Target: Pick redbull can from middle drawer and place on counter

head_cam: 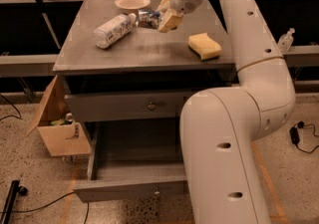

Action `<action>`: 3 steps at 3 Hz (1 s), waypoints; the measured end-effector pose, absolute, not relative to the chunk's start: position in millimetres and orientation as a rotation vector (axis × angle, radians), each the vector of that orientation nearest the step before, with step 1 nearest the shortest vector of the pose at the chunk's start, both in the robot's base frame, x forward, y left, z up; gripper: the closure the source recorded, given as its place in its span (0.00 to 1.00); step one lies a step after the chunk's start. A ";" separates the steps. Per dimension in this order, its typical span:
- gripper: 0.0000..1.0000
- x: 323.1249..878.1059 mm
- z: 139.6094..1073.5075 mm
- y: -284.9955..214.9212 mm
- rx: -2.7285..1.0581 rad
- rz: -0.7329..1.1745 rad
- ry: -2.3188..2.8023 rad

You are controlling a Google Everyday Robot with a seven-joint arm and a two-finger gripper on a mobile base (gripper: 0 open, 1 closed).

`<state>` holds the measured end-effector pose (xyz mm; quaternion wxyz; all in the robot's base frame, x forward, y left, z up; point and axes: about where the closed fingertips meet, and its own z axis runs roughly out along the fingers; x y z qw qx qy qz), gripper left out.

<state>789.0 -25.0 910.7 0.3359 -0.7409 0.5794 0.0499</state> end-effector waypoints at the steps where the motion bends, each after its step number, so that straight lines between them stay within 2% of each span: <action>1: 0.12 794.3 908.4 -23.0 -1.920 0.128 1.513; 2: 0.00 797.5 911.3 -20.2 -1.904 0.128 1.502; 3: 0.00 798.3 911.8 -21.9 -1.895 0.128 1.507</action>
Offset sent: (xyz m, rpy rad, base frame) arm 0.0353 -0.0151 0.0256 0.0142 -0.0011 -0.0059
